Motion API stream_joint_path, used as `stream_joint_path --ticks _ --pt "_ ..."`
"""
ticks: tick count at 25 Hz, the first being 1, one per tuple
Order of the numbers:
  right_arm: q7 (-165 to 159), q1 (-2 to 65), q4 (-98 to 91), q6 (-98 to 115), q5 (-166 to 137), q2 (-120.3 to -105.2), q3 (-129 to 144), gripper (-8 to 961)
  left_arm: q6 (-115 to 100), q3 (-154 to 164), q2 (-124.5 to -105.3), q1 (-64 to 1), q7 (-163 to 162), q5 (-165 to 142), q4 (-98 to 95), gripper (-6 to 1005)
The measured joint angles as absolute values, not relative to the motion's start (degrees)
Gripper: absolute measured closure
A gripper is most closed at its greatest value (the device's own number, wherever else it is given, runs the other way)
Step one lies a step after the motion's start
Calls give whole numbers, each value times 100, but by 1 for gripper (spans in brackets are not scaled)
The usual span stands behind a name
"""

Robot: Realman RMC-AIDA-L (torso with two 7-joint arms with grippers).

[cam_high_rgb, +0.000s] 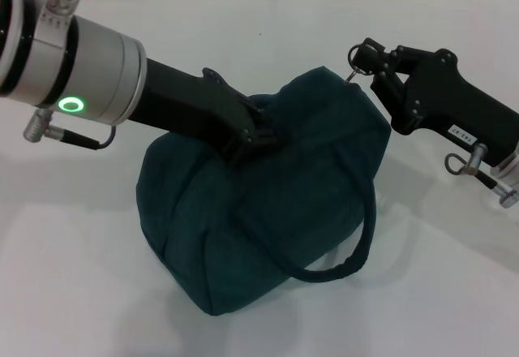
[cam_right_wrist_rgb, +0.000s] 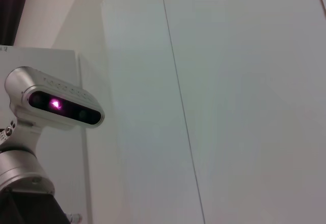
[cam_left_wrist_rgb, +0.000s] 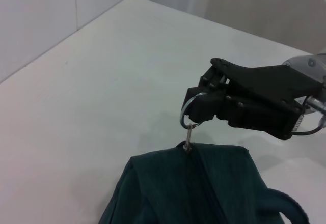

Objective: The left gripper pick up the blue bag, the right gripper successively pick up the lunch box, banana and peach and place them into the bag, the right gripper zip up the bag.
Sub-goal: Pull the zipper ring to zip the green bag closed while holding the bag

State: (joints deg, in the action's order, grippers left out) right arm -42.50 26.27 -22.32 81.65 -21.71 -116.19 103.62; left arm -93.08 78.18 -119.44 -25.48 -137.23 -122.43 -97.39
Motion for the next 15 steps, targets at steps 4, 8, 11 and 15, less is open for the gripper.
stream_joint_path --ticks 4,8,11,15 --pt "-4253 2625 -2232 8164 -2171 -11619 10362 935 -9303 7827 -11944 -2548 -13707 -12242 -9782 881" --pt "-4254 2626 -2232 8165 -2171 -11619 10361 935 -9298 7830 -11939 -2552 -13669 -12218 -9784 902" --pt "-4254 2613 -2232 8164 -2169 -11619 10333 935 -9294 7831 -11940 -2556 -13623 -12202 -9784 919" --pt "-4259 2597 -2114 8148 -1990 -11620 10326 935 -9294 7831 -11948 -2558 -13612 -12169 -9843 940"
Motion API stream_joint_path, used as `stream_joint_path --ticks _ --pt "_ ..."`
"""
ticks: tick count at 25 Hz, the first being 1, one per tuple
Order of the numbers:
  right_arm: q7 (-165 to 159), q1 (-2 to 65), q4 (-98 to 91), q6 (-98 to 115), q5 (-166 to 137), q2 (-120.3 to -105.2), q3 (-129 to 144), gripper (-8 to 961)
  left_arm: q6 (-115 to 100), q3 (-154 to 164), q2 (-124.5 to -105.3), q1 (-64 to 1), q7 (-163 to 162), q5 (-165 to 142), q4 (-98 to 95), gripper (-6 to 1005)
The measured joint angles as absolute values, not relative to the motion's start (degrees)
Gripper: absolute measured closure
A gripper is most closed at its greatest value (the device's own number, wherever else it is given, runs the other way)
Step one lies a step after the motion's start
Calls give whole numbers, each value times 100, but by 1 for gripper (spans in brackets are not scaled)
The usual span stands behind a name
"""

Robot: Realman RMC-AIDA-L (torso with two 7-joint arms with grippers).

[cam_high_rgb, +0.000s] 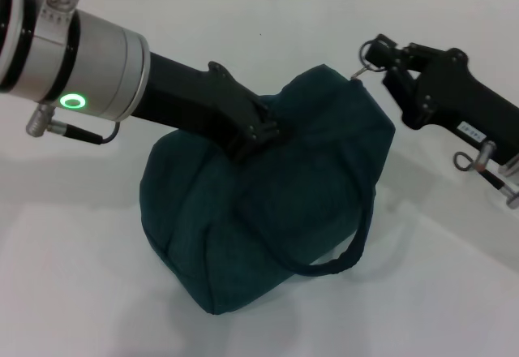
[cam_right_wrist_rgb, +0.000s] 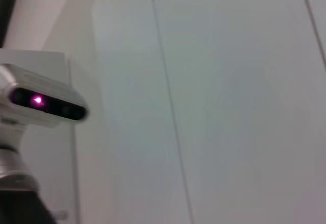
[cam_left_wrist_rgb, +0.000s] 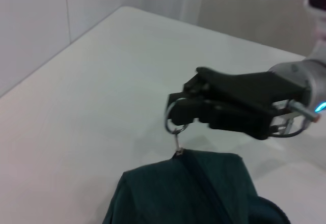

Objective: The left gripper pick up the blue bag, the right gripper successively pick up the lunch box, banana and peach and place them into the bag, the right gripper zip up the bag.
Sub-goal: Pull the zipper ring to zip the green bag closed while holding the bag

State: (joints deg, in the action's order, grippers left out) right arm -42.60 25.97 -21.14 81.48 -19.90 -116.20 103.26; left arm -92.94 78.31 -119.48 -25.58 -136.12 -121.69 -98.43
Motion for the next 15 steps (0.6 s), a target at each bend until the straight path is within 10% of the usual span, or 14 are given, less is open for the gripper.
stream_joint_path --ticks 15 --pt "-5062 2566 -1565 7428 -1568 -11581 10312 936 -9307 7814 -11944 -2556 -13416 -11602 -10001 956"
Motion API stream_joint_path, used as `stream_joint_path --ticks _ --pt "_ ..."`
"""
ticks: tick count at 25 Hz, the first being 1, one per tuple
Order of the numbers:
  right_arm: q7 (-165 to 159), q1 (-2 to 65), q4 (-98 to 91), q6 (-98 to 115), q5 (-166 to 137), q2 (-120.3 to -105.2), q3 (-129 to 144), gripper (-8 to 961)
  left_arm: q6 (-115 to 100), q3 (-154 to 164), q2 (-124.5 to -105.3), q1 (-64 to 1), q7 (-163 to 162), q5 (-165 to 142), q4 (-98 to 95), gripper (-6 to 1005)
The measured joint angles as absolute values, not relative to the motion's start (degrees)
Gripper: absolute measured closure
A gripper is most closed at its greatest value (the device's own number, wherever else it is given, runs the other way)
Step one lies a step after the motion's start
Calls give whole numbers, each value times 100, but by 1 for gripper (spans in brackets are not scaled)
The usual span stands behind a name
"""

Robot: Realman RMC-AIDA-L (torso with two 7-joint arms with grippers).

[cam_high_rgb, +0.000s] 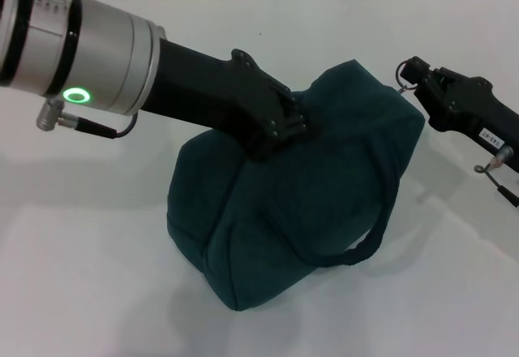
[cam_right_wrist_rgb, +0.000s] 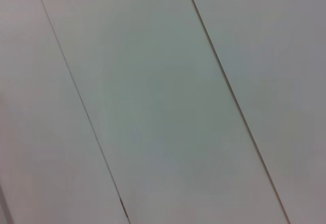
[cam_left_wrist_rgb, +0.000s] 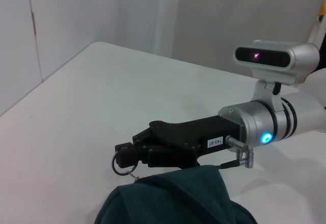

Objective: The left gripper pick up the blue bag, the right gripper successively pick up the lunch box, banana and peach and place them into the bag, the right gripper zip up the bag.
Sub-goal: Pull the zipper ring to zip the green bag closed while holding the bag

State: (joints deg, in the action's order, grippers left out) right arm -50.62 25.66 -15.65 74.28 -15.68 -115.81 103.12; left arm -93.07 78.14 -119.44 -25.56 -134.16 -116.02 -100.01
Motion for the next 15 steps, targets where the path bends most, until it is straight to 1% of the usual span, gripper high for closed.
stream_joint_path --ticks 15 --pt "-5067 2550 -1555 7442 -1588 -11593 10345 929 -9283 7840 -11961 -2505 -13330 -11598 -9949 957"
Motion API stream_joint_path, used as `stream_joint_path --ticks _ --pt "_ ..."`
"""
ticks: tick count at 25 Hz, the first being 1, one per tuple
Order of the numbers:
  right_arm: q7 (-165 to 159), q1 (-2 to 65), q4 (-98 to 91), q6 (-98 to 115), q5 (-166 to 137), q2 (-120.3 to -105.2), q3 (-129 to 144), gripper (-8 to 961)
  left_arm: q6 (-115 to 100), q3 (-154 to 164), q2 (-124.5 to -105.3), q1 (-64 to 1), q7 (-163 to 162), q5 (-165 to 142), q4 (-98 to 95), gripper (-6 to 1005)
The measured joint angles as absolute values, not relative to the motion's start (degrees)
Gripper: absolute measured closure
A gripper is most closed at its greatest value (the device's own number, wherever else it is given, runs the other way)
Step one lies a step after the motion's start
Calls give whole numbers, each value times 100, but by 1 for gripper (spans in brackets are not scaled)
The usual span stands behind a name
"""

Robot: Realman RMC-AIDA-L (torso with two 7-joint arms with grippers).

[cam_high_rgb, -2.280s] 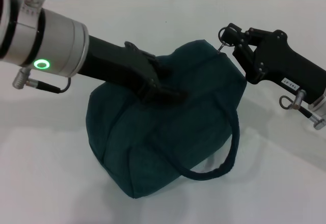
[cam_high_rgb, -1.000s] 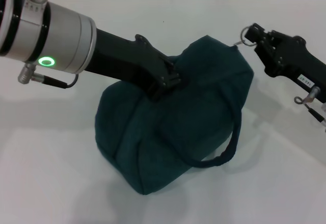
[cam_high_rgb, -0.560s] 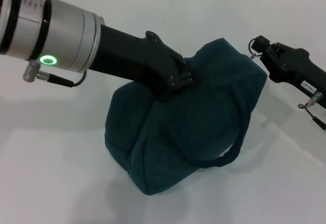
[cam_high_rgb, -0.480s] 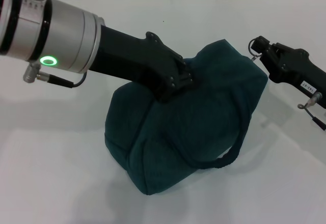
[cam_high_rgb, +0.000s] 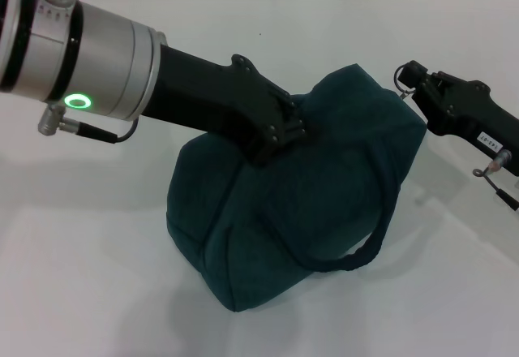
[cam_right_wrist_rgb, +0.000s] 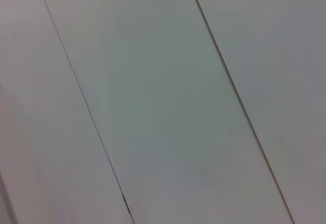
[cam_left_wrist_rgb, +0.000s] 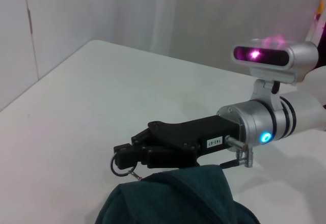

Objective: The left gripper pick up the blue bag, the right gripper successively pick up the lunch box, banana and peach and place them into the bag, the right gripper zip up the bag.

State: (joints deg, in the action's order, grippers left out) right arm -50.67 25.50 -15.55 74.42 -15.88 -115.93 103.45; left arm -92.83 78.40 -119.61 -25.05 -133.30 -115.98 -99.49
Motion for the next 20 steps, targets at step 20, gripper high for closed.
stream_joint_path --ticks 20 --pt "-5818 2425 -1229 7665 -1597 -11556 10301 741 -9249 7835 -11961 -2560 -13324 -11605 -9764 935"
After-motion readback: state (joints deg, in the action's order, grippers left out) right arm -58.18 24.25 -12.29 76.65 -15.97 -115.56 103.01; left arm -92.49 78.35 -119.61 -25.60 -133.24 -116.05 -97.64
